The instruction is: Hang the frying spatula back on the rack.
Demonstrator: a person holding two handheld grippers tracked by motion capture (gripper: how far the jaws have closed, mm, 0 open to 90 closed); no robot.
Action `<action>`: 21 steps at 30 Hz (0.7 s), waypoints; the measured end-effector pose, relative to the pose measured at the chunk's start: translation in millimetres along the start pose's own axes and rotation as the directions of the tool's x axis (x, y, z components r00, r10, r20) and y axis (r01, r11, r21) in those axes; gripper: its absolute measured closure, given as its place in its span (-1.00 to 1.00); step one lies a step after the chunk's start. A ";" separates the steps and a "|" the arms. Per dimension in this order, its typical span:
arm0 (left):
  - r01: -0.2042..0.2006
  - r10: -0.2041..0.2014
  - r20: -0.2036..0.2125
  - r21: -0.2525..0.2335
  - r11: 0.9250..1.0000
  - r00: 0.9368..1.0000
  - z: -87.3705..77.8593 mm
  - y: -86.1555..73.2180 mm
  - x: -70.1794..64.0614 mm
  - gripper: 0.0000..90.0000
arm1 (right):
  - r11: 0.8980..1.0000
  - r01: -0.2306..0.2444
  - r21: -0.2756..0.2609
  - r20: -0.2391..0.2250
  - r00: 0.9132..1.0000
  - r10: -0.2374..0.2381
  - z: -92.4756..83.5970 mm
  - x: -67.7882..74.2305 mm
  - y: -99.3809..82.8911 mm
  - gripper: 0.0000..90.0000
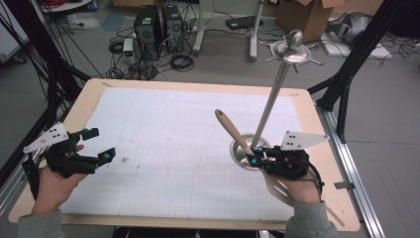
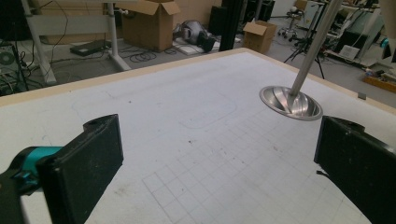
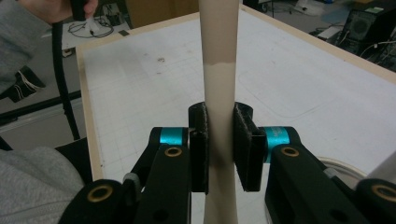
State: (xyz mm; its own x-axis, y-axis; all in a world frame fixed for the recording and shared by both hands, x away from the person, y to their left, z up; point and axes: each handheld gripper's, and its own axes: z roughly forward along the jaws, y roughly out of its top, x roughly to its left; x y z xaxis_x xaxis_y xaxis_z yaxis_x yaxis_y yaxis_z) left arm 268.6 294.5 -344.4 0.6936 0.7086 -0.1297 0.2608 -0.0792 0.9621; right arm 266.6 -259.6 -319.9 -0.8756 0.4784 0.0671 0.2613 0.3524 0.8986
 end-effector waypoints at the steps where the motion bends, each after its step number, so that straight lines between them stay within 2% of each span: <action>1: 0.001 -0.001 0.000 -0.001 1.000 1.000 -0.2 0.0 0.1 -0.96 | 1.000 -0.002 -0.001 0.000 1.000 0.002 -3.6 -0.9 -0.4 0.74; 8: 0.005 -0.005 -0.002 0.001 1.000 1.000 0.2 -0.9 1.4 -0.96 | 1.000 -0.002 -0.007 -0.021 1.000 0.002 -24.6 -8.3 -5.8 0.74; 21: 0.011 -0.011 -0.006 -0.001 1.000 1.000 0.4 -1.1 1.9 -0.96 | 0.997 -0.024 -0.078 -0.024 0.999 0.022 -68.3 -19.2 -16.0 0.74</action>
State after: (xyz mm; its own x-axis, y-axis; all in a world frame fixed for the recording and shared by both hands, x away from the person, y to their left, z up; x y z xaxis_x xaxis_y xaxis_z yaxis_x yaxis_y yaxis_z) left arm 269.9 295.6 -345.8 0.6867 0.7135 -0.1388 0.2678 -0.0709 0.9609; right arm 251.5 -329.3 -306.0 -0.8790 0.4669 0.0974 0.2498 0.2767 0.9279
